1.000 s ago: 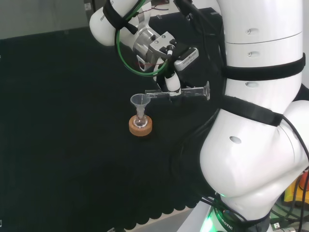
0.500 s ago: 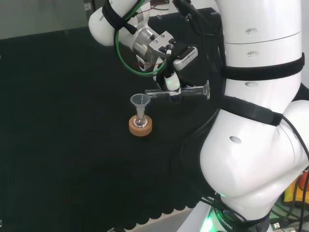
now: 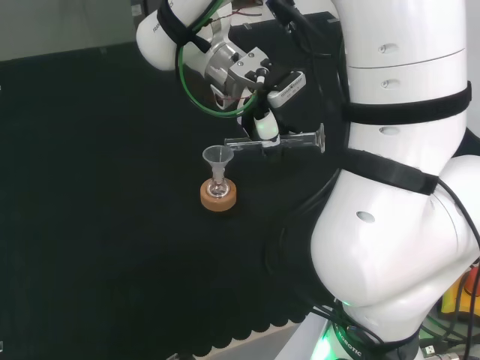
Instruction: Pour the water from the graduated cylinder into the round-bottom flask.
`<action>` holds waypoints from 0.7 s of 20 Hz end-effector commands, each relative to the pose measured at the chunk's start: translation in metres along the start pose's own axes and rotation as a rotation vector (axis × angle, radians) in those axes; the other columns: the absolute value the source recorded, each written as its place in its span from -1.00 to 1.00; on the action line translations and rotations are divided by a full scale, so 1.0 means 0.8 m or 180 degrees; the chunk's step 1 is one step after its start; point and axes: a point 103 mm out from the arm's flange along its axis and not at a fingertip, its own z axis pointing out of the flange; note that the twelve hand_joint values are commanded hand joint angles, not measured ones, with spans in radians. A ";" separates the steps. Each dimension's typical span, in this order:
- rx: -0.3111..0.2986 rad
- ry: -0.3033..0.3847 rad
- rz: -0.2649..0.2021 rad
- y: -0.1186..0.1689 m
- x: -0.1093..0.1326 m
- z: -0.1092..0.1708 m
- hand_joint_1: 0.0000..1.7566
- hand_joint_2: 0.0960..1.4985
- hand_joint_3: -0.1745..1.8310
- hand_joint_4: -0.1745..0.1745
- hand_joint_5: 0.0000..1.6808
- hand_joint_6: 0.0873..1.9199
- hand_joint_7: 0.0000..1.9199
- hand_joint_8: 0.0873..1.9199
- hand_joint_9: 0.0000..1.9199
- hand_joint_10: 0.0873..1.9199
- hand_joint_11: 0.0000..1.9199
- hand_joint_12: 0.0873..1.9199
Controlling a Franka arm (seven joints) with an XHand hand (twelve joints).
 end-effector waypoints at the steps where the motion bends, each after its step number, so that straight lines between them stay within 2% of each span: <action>1: -0.0016 -0.0029 -0.0036 -0.001 0.000 0.000 0.28 0.51 -0.84 -0.79 0.12 0.08 0.33 -0.79 0.49 -1.00 0.40 -0.35; 7: -0.0045 -0.0063 -0.0060 -0.002 0.002 -0.001 0.28 0.51 -0.84 -0.79 0.12 0.09 0.33 -0.79 0.50 -1.00 0.40 -0.35; 14: -0.0275 0.0001 -0.0213 -0.002 -0.007 -0.001 0.28 0.51 -0.85 -0.78 0.12 0.09 0.33 -0.80 0.50 -1.00 0.41 -0.35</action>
